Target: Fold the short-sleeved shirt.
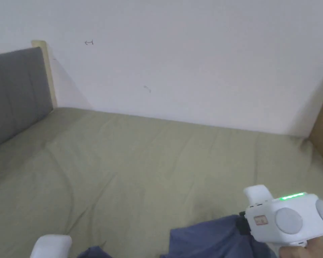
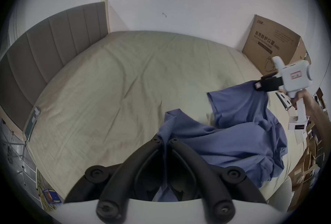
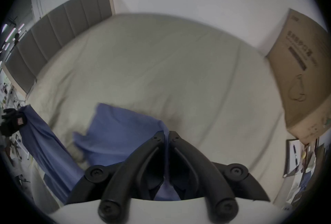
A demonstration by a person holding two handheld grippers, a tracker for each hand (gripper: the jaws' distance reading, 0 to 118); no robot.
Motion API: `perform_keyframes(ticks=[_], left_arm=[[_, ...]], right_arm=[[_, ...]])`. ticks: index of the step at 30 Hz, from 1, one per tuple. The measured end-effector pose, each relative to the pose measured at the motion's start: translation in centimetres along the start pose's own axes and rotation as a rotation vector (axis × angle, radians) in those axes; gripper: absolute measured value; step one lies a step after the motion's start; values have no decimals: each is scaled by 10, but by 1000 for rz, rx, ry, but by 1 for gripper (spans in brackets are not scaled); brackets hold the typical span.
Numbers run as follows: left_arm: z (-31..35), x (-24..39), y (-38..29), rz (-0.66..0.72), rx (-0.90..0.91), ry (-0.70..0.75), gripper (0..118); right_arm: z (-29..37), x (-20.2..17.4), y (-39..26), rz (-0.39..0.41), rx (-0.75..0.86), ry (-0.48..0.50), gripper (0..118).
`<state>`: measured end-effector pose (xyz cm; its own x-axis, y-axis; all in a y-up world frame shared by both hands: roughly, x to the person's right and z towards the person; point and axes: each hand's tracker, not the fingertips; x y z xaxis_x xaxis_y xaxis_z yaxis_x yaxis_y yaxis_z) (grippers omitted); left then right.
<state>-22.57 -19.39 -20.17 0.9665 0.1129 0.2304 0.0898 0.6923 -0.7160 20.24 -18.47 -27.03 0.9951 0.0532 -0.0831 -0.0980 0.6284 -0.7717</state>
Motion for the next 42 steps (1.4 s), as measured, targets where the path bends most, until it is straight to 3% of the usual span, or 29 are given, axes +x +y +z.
perform_keyframes(ticks=[8,13,16,20,23,28,33,42], left_arm=[[69,8,32,-50,151,34,0],[113,6,66,-55,272,77,0],[143,12,87,-74,342,39,0],[172,32,111,-141,389,43,0],[192,41,127,-156,427,47,0],[210,51,158,-188,449,41,0],[205,55,208,-179,464,36,0],[187,76,325,-205,507,61,0]], right_arm=[[168,77,8,-230,250,-7,3],[259,110,-6,-316,380,-52,3],[302,119,-19,-370,453,20,3],[340,116,-28,-343,493,-31,3],[364,119,-34,-391,529,-18,3],[388,121,-25,-404,562,-30,3],[396,133,12,-455,607,-33,3],[394,170,126,-474,640,-55,3]])
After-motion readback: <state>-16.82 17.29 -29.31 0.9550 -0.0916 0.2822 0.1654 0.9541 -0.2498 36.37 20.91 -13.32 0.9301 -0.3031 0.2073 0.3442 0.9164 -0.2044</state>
